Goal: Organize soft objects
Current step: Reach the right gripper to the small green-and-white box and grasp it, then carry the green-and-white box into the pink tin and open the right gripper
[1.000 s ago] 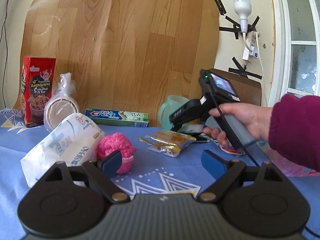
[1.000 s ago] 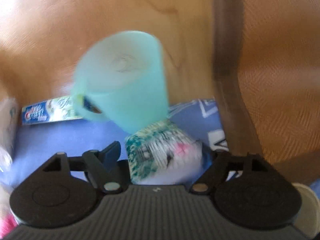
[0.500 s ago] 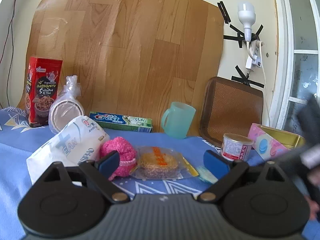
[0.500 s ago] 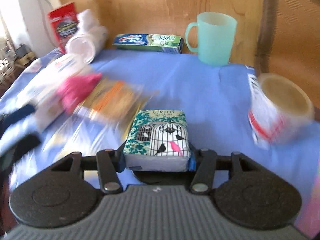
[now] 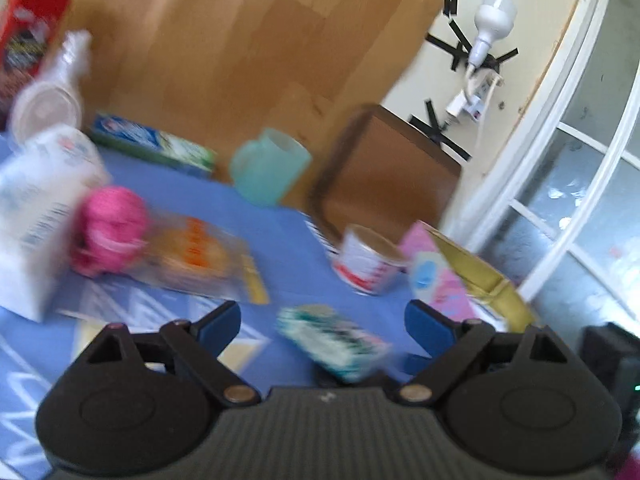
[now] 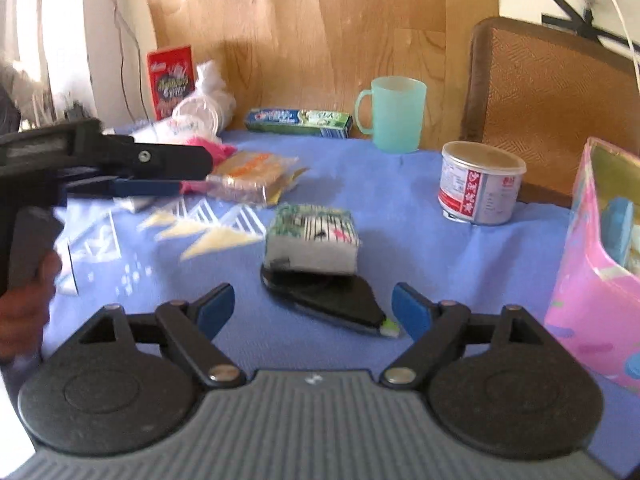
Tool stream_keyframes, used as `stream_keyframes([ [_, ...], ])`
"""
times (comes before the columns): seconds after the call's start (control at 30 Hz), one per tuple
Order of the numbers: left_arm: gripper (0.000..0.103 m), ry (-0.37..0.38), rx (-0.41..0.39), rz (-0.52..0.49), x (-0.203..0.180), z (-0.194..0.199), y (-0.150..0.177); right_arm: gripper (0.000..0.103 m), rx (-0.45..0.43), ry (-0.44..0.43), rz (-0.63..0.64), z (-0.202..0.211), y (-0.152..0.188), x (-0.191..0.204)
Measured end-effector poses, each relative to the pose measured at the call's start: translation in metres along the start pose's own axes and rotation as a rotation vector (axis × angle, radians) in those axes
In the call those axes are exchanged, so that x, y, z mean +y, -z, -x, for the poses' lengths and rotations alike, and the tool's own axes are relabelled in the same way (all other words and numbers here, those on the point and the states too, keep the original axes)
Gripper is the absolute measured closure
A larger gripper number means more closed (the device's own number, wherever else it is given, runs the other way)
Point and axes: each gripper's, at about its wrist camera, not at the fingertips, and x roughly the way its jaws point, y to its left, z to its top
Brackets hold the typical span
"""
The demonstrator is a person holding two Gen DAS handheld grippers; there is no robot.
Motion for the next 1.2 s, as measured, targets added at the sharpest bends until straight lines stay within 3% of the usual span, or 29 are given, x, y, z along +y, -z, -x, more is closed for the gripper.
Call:
stream_keyframes([
  [0.07,0.019,-0.012,0.071,0.003,-0.009,-0.018,-0.005,0.016,-0.018,-0.026,-0.043,-0.003,-0.005,-0.001],
  [0.13,0.046,-0.047,0.142,0.009,-0.012,-0.038,-0.005,0.020,-0.018,-0.031,-0.078,-0.013,-0.011,-0.004],
  [0.17,0.064,-0.053,0.186,0.026,-0.012,-0.049,-0.003,0.042,-0.010,-0.030,-0.091,-0.017,-0.012,-0.005],
  [0.2,0.068,-0.046,0.212,0.048,-0.012,-0.054,0.000,0.048,0.008,-0.038,-0.100,-0.023,-0.012,-0.007],
  [0.3,0.068,-0.003,0.171,0.006,-0.033,-0.049,0.005,0.050,-0.025,-0.021,-0.125,-0.016,-0.006,-0.008],
  [0.37,0.068,0.027,0.143,-0.056,-0.055,-0.045,0.003,0.050,-0.105,0.015,-0.098,0.003,0.000,-0.004],
  [0.6,0.067,0.168,0.132,-0.234,-0.148,-0.075,0.002,0.050,-0.373,0.249,-0.079,0.074,0.017,-0.015],
  [0.77,0.060,0.206,0.161,-0.359,-0.203,-0.109,0.016,0.050,-0.421,0.388,-0.158,0.103,0.030,-0.056],
  [0.83,0.059,0.182,0.153,-0.381,-0.215,-0.115,0.022,0.050,-0.412,0.439,-0.193,0.107,0.032,-0.075],
  [0.9,0.055,0.152,0.131,-0.396,-0.217,-0.112,0.024,0.047,-0.385,0.518,-0.220,0.105,0.032,-0.101],
  [1.0,0.050,0.106,0.092,-0.393,-0.206,-0.103,0.022,0.041,-0.276,0.630,-0.271,0.095,0.030,-0.141],
  [1.07,0.048,0.069,0.059,-0.376,-0.187,-0.089,0.020,0.027,-0.328,0.682,-0.336,0.106,0.035,-0.154],
  [1.2,0.046,-0.019,0.047,-0.315,-0.136,-0.062,0.020,0.026,-0.448,0.662,-0.408,0.130,0.047,-0.150],
])
